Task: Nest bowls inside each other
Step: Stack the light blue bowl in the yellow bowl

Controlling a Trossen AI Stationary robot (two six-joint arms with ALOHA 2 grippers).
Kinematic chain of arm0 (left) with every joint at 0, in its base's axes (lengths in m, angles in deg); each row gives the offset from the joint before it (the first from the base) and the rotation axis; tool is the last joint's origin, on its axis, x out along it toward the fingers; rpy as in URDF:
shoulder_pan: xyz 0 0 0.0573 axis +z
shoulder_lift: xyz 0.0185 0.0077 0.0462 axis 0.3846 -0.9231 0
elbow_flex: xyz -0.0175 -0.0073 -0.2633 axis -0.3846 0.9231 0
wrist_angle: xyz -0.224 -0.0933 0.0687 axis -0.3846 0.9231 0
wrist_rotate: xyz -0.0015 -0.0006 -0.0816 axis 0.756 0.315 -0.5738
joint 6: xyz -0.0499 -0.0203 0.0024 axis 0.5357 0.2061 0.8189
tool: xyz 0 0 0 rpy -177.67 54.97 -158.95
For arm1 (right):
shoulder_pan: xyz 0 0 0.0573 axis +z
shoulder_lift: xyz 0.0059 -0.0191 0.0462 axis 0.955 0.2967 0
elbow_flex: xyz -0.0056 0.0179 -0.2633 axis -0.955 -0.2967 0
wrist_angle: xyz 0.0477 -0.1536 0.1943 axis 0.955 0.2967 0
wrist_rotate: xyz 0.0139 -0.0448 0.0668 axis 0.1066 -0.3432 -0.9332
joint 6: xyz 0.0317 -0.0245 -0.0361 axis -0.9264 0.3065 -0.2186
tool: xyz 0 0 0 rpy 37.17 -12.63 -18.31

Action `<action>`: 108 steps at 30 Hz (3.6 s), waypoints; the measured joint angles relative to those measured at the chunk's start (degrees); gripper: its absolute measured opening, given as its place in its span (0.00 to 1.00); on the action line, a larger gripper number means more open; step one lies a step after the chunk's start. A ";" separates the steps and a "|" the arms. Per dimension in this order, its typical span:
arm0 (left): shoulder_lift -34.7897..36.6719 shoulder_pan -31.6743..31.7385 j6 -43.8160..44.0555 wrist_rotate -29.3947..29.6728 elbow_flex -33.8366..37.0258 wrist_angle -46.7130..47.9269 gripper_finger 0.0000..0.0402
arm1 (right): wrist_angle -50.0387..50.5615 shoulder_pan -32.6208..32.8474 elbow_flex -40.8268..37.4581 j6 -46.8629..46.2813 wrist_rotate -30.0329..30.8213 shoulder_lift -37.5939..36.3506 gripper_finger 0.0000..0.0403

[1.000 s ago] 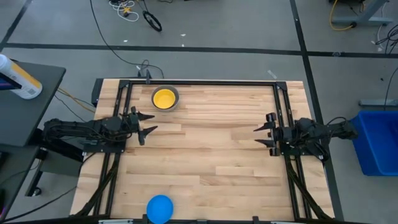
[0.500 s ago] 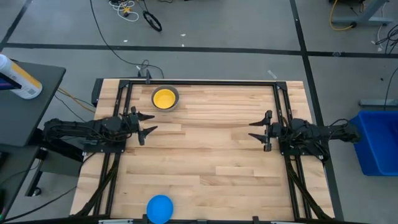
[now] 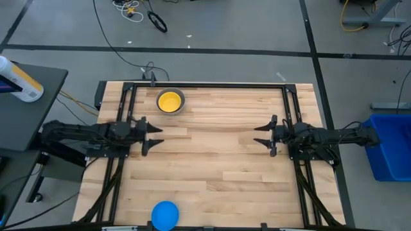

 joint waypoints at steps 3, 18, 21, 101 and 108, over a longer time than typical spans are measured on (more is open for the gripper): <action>-2.91 0.01 4.82 -5.00 -0.02 0.21 0.65 | 0.00 0.01 0.00 -0.02 -0.97 0.73 0.59; -8.70 -9.35 -1.57 -2.56 0.37 -10.91 0.65 | 0.59 0.03 0.00 0.50 -4.37 1.07 0.65; -8.68 -9.33 -2.16 -1.49 0.35 -11.07 0.65 | 0.61 0.03 0.00 0.52 -4.39 1.07 0.65; -78.20 -48.80 45.38 5.22 -34.16 -15.84 0.65 | 0.63 0.05 0.00 -9.03 -13.01 8.13 0.58; -78.19 -49.11 45.72 6.11 -34.18 -15.99 0.65 | 0.44 0.09 0.00 -9.46 -13.50 8.13 0.62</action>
